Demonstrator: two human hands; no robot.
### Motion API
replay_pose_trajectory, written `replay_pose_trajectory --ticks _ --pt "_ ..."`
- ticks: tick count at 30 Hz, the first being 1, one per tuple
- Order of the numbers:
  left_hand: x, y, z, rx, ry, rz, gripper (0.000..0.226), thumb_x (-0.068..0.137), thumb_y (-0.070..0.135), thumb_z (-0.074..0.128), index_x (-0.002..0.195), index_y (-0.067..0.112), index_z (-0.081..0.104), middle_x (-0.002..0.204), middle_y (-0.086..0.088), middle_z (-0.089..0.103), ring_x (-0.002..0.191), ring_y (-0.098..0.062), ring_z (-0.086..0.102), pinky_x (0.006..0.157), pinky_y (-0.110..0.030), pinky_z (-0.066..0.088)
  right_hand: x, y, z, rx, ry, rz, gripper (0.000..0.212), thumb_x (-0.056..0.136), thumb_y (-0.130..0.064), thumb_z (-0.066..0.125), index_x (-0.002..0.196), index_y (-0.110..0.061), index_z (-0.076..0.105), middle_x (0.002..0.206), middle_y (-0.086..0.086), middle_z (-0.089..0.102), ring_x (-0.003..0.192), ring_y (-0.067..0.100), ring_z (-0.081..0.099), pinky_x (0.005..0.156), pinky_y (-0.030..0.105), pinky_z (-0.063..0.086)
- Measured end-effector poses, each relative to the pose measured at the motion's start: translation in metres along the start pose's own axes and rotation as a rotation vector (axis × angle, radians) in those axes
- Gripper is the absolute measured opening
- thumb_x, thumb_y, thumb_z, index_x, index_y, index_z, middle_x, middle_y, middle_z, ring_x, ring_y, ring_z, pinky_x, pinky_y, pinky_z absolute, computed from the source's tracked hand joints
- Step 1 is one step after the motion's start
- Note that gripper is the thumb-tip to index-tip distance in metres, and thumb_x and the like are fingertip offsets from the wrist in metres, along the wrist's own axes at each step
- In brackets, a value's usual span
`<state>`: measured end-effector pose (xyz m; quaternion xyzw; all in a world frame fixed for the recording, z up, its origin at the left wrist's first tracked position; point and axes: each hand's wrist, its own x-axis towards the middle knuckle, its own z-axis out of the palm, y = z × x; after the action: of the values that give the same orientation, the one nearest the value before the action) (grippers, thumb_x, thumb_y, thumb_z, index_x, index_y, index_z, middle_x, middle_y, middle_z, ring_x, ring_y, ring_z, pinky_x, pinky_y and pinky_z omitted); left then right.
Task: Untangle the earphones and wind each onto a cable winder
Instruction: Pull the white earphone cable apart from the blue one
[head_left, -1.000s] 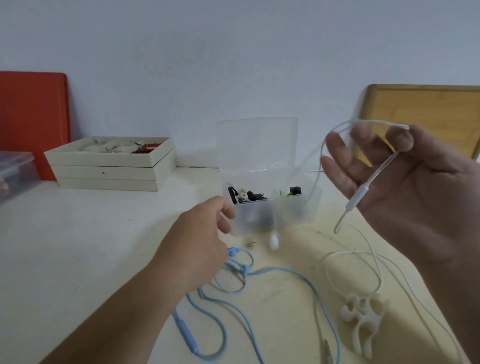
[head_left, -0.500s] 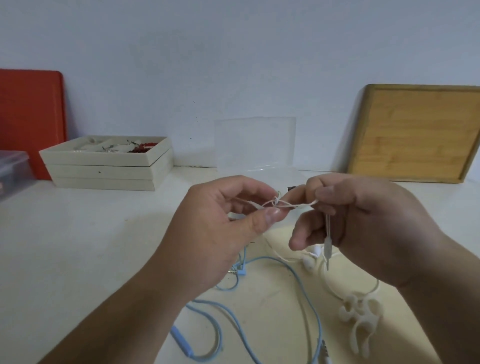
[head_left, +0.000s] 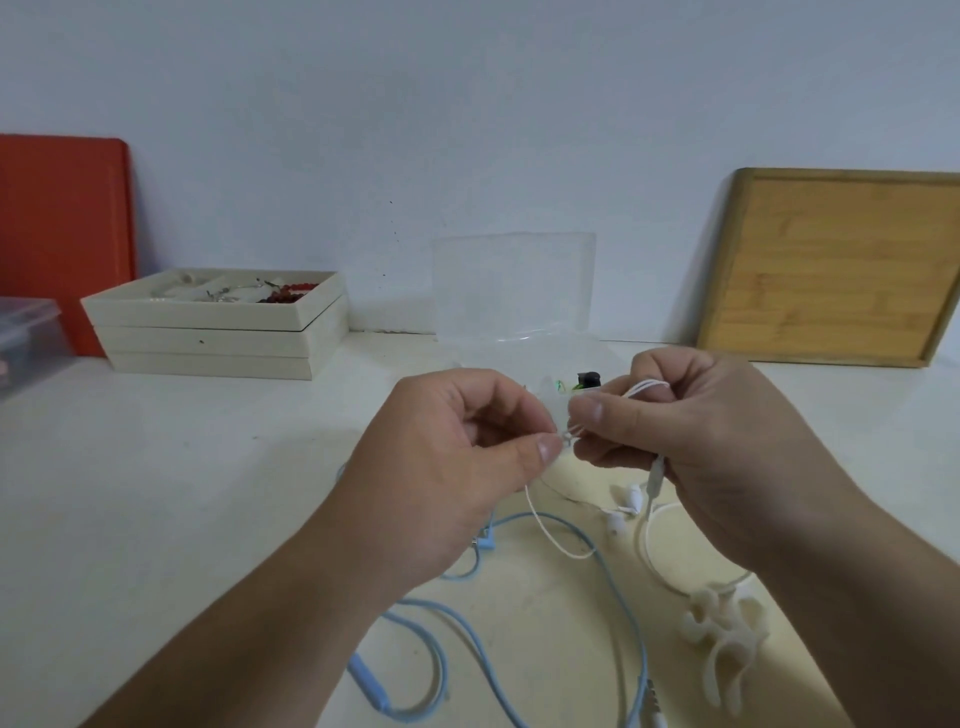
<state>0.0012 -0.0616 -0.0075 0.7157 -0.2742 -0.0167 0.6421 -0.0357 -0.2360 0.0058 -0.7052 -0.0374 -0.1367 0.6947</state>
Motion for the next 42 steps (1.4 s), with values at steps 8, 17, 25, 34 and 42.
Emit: replay_pose_trajectory --ticks 8,17,25,34,42 --pt "0.000 -0.002 0.015 -0.376 0.106 -0.207 0.024 0.090 -0.002 0.061 0.072 0.013 0.065 0.071 -0.008 0.067 0.062 -0.012 0.062 0.056 -0.022 0.052 -0.001 0.001 0.005 -0.058 -0.041 0.071 0.052 0.053 0.004 0.087 0.047 -0.020 0.041 0.063 0.021 0.056 0.052 0.023 0.062 0.050 0.024 0.050" --pt "-0.004 -0.006 0.008 0.302 0.119 -0.032 0.025 0.085 0.004 0.073 0.079 0.028 0.075 0.065 0.010 0.071 0.062 -0.005 0.068 0.066 -0.021 0.055 0.002 0.005 0.003 0.026 0.016 0.133 0.048 0.074 0.010 0.075 0.059 -0.015 0.036 0.062 0.019 0.060 0.053 0.022 0.064 0.055 0.029 0.056" --pt "0.002 0.000 0.010 -0.155 0.155 -0.231 0.020 0.095 0.002 0.058 0.079 0.011 0.067 0.072 -0.003 0.068 0.071 -0.013 0.067 0.065 -0.030 0.057 0.000 0.005 0.006 -0.020 -0.008 0.186 0.051 0.071 0.010 0.077 0.057 -0.017 0.036 0.070 0.025 0.059 0.054 0.024 0.066 0.054 0.028 0.057" --pt "0.004 -0.003 0.020 -0.415 0.186 -0.297 0.020 0.095 -0.005 0.049 0.086 0.011 0.057 0.066 -0.003 0.057 0.052 -0.014 0.044 0.050 -0.026 0.037 -0.001 0.006 0.006 -0.090 -0.108 0.195 0.043 0.072 0.011 0.075 0.056 -0.014 0.043 0.070 0.018 0.059 0.057 0.023 0.058 0.059 0.028 0.053" --pt "0.004 0.000 0.011 -0.262 0.074 -0.187 0.030 0.070 0.008 0.057 0.098 0.018 0.066 0.065 0.001 0.058 0.067 -0.016 0.052 0.069 -0.032 0.044 0.001 0.003 0.004 0.079 -0.075 0.255 0.051 0.078 0.013 0.063 0.044 -0.021 0.044 0.069 0.016 0.054 0.054 0.022 0.053 0.055 0.028 0.051"
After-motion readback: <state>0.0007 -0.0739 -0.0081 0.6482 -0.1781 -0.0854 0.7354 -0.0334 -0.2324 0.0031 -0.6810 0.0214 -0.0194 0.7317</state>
